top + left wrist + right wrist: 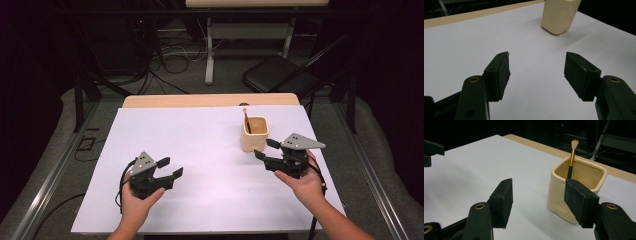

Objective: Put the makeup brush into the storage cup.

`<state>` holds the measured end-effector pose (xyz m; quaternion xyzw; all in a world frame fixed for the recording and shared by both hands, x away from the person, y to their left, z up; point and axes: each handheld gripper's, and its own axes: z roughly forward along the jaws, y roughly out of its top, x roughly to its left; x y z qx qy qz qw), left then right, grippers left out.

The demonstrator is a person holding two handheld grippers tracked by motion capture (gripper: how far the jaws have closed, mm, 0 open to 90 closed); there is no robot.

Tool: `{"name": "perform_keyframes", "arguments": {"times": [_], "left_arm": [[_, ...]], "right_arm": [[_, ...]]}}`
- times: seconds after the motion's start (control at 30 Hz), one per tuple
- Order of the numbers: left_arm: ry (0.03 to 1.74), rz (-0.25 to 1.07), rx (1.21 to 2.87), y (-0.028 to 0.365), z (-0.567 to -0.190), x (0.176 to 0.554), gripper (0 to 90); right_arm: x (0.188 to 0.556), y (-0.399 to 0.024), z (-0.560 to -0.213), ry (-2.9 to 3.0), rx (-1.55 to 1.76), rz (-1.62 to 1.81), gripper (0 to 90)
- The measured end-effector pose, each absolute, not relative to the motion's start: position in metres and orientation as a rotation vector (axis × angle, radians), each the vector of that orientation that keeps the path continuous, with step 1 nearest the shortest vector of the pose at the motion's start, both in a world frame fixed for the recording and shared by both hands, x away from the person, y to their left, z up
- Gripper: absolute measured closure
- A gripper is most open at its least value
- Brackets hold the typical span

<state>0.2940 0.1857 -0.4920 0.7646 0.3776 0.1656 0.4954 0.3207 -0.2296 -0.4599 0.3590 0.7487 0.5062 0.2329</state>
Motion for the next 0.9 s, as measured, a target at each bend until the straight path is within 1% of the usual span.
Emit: {"name": "perform_keyframes", "arguments": {"times": [0.47,0.9], "left_arm": [[0.946,0.423,1.821,0.204,-0.493,0.289,37.2],[0.945,0.429,1.838,0.207,-0.499,0.287,36.8]], "right_arm": [[0.307,-0.243,-0.468,2.025,1.021,1.419,39.8],[0.300,-0.244,-0.479,2.032,1.026,1.409,39.2]]}}
